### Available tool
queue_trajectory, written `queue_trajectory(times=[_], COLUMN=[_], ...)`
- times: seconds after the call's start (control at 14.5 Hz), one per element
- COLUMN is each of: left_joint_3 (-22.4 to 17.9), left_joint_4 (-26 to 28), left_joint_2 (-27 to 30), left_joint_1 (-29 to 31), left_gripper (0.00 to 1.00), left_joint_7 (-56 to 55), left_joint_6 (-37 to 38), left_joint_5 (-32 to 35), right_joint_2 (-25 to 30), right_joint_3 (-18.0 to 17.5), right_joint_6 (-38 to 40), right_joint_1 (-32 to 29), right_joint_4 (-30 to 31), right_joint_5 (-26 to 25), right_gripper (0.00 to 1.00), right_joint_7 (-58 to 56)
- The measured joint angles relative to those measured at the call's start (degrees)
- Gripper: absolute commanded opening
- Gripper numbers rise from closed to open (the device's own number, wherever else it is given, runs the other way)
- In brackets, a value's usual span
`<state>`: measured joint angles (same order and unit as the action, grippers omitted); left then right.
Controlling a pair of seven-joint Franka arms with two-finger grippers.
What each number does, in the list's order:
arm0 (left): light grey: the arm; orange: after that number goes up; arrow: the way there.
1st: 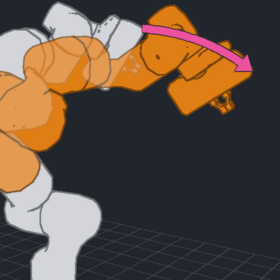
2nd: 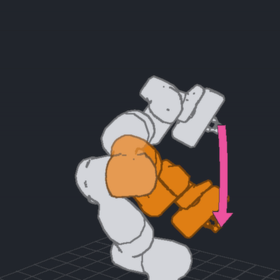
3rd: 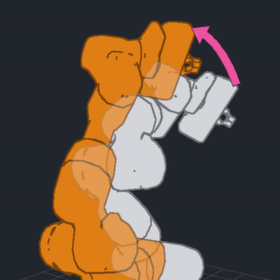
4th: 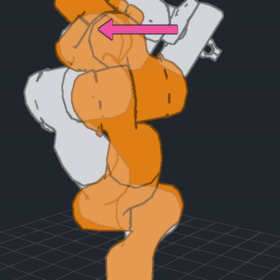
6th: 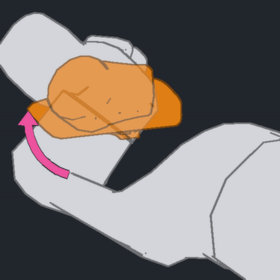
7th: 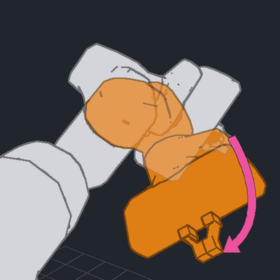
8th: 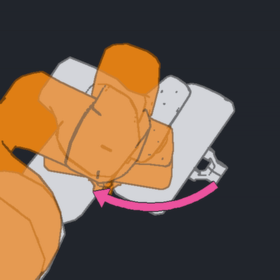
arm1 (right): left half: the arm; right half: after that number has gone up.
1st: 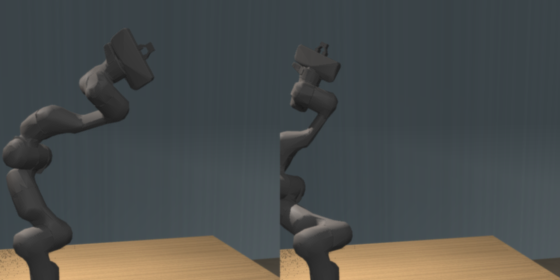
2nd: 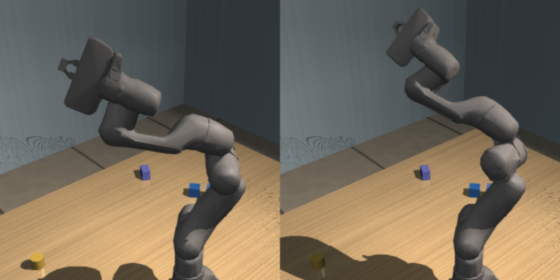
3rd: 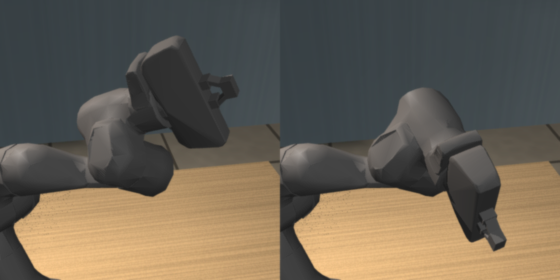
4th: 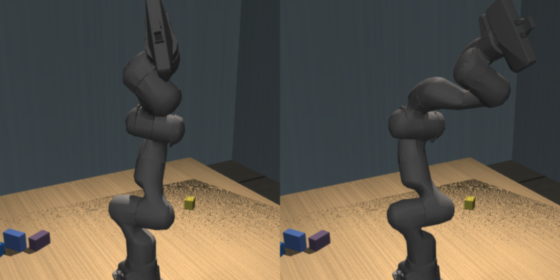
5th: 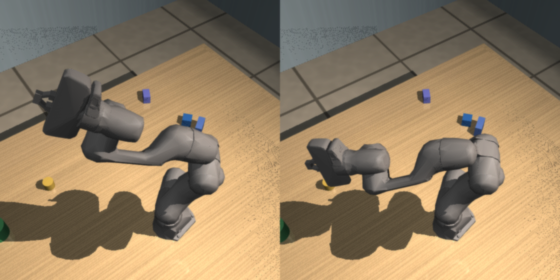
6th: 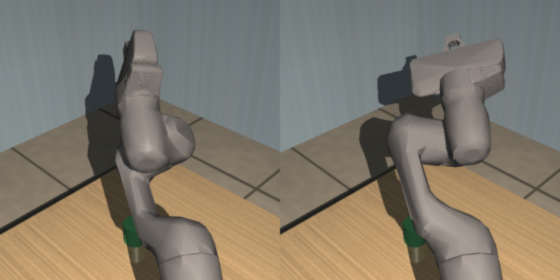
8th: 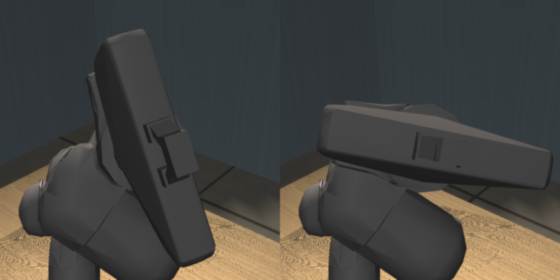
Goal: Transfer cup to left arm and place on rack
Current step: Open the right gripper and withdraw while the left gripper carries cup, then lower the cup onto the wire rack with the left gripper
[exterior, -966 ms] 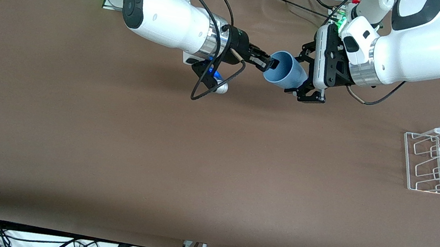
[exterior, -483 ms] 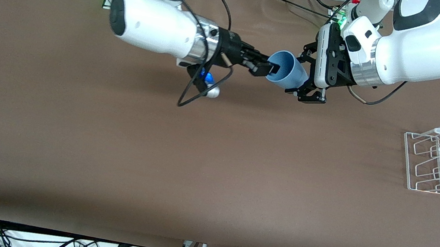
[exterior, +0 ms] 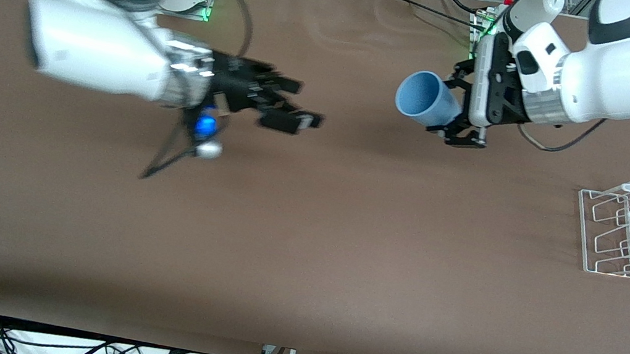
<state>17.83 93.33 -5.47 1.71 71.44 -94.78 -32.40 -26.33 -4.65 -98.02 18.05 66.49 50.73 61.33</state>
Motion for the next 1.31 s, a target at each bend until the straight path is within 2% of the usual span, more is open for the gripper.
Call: queue_trajectory(times=[0.21, 0.48, 0.62, 0.9, 1.03, 1.17, 1.31], left_joint_3=[-0.53, -0.66, -0.91, -1.34, -0.72, -0.23, -0.11], left_joint_4=[-0.6, -0.54, -0.52, -1.85, -2.05, -1.9, -1.8], left_joint_2=[0.03, -0.32, -1.21, -4.42, -5.92, -8.28, -11.87], left_joint_1=[4.23, 7.61, 9.28, 11.24, 10.76, 8.94, 6.99], left_gripper=[0.0, 0.0, 0.0, 0.0, 0.0, 0.0, 0.0], left_joint_7=[-0.03, -0.82, -1.21, -2.33, -6.46, -8.94, -10.35], left_joint_6=[5.59, 7.45, 7.67, 7.61, 7.62, 8.5, 11.31], left_joint_5=[7.37, 25.46, 35.35, 50.25, 55.41, 64.25, 73.49], right_joint_2=[2.89, 4.88, 4.96, 5.12, 7.47, 12.69, 18.68], right_joint_3=[0.47, 4.42, 6.83, 13.56, 14.28, 14.03, 12.16], right_joint_6=[7.38, 14.95, 19.29, 23.84, 23.17, 21.2, 18.54], right_joint_1=[-6.63, -8.09, -8.03, -8.2, -8.33, -8.27, -8.71], right_joint_4=[-0.26, -0.25, -0.24, -0.1, 3.21, 10.42, 17.95], right_joint_5=[-11.52, -26.32, -30.17, -32.69, -36.98, -40.64, -45.83], right_gripper=[0.99, 0.99, 0.99, 0.99, 0.99, 0.99, 0.99], right_joint_7=[-7.44, -18.87, -26.88, -38.7, -42.68, -47.53, -51.54])
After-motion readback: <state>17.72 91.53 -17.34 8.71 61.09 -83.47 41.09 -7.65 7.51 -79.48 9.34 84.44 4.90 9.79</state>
